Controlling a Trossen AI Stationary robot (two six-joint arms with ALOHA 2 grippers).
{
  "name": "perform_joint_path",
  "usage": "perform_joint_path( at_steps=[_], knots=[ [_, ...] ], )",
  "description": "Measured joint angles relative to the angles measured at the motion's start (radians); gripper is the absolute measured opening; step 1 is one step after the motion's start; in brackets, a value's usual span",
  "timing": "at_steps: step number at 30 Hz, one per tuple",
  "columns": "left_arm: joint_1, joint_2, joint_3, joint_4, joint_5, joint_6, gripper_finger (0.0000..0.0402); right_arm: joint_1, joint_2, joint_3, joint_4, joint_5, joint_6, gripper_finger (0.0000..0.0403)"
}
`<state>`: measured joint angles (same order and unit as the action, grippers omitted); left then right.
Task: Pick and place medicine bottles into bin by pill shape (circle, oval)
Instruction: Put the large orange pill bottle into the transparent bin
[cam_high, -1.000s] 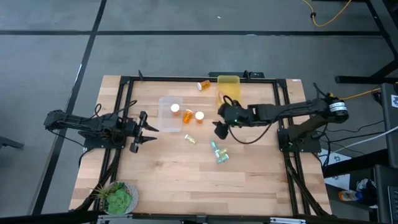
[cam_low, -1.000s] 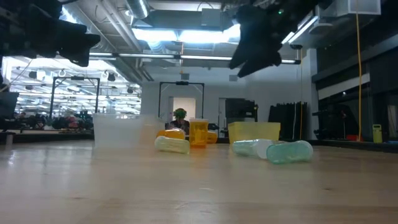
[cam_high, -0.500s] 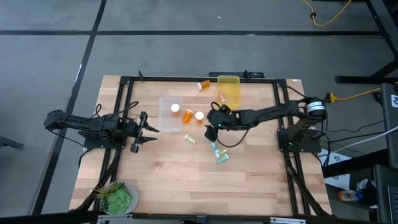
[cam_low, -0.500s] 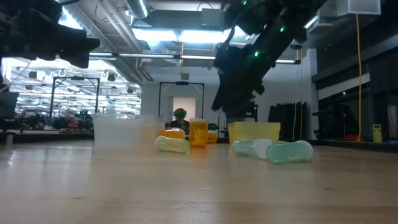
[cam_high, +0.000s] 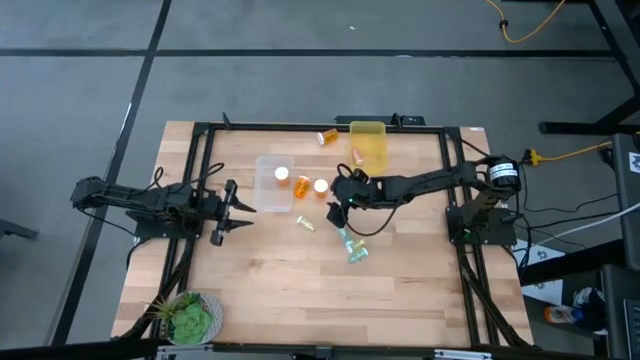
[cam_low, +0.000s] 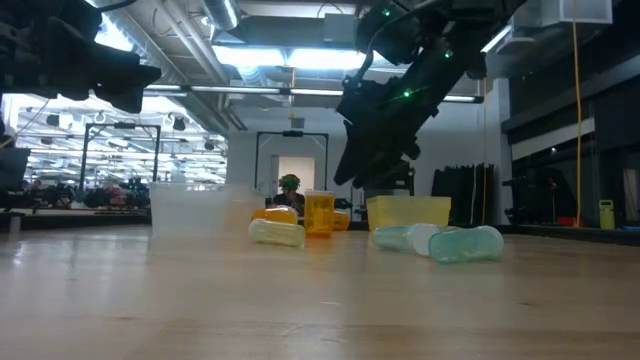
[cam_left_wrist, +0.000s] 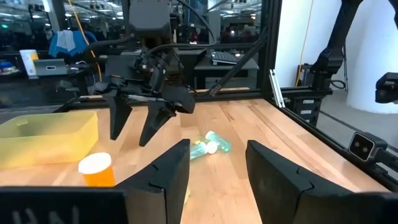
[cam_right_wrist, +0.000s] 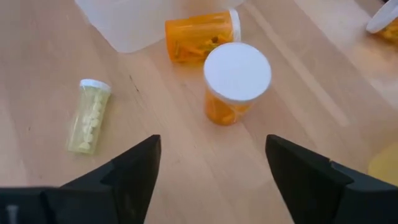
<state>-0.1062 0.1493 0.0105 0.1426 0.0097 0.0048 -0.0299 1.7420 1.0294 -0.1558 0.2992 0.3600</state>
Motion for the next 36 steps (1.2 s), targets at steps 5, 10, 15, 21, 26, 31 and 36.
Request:
perform_joint_path(
  at_steps=[5,10,15,21,26,31,36],
  knots=[
    [0.000,0.000,0.000,0.000,0.000,-0.001,0.0149,-0.008,0.000,0.000,0.001,0.054,-0.001,0.0323],
    [0.000,0.000,0.000,0.000,-0.022,-0.001,0.0149,-0.022,0.024,0.001,0.016,0.028,0.052,0.0327],
    [0.000,0.000,0.000,-0.002,-0.050,-0.002,0.0149,-0.037,0.093,0.001,0.072,0.024,0.024,0.0327],
    [0.000,0.001,0.000,-0.003,-0.050,-0.002,0.0149,-0.077,0.151,0.001,0.179,-0.004,-0.004,0.0327],
    [0.000,0.001,0.000,-0.015,-0.050,-0.002,0.0149,-0.103,0.189,0.001,0.276,-0.014,-0.041,0.0327],
    [0.000,0.001,0.000,-0.037,-0.050,-0.002,0.0149,-0.116,0.208,0.001,0.344,-0.033,-0.102,0.0327],
    [0.000,0.001,0.000,-0.041,-0.051,-0.002,0.0149,-0.121,0.209,0.001,0.340,-0.032,-0.108,0.0319]
  ],
)
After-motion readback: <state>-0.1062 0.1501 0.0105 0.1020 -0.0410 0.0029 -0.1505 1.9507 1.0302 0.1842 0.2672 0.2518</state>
